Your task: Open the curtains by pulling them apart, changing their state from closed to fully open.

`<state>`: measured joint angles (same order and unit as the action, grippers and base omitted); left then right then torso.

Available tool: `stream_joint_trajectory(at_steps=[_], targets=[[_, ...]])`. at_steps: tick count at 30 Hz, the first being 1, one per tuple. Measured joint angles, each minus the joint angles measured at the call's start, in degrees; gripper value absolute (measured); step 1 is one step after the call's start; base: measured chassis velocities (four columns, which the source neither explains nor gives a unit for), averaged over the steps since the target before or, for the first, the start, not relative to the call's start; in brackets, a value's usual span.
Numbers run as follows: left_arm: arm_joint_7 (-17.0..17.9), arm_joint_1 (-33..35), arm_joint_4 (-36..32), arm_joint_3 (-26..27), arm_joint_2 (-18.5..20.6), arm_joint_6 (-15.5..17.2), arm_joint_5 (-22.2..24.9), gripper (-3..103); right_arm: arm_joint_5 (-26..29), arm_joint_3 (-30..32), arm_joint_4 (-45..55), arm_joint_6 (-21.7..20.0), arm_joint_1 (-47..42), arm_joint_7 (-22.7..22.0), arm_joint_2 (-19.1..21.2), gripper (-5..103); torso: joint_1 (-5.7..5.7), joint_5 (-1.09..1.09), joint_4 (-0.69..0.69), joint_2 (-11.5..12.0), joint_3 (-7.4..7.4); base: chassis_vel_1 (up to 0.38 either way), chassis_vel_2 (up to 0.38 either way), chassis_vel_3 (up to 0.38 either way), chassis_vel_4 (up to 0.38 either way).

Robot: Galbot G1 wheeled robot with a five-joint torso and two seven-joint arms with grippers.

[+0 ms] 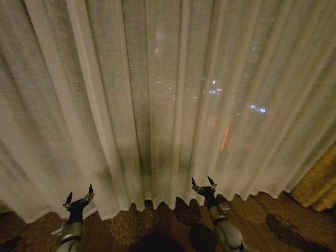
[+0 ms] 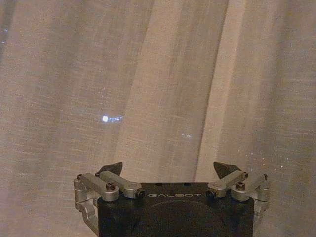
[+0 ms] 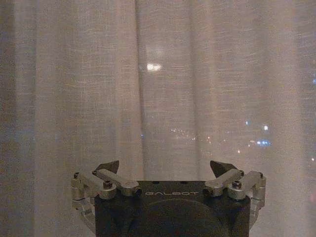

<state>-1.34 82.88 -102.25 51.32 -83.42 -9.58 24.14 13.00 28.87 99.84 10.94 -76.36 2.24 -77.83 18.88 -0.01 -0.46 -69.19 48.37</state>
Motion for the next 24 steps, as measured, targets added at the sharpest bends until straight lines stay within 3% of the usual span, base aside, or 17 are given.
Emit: stream_joint_trajectory(at_steps=[6,14,19,24], targets=[[0.0,0.0,0.0,0.0,0.0,0.0,0.0,100,-1.0,-0.7,0.7,0.2,0.1,-0.2,0.2,100,0.09,0.00,0.01,0.0,0.03,-0.160,0.294,0.176,-0.247],[0.0,0.0,0.0,0.0,0.0,0.0,0.0,100,-2.1,-7.5,1.6,0.1,0.2,-0.9,2.1,100,-0.10,0.00,0.00,-0.1,-0.04,-0.004,-0.009,0.001,0.010],[0.0,0.0,0.0,0.0,0.0,0.0,0.0,100,-1.9,-10.3,-1.7,0.2,4.6,-3.5,0.4,100,-0.07,0.01,0.01,0.0,-0.02,0.035,-0.036,-0.026,0.035],[0.0,0.0,0.0,0.0,0.0,0.0,0.0,100,0.0,-11.2,-4.8,-0.1,9.1,-3.2,-1.4,100,0.06,-0.01,0.00,0.0,0.02,0.000,0.000,0.000,0.000]])
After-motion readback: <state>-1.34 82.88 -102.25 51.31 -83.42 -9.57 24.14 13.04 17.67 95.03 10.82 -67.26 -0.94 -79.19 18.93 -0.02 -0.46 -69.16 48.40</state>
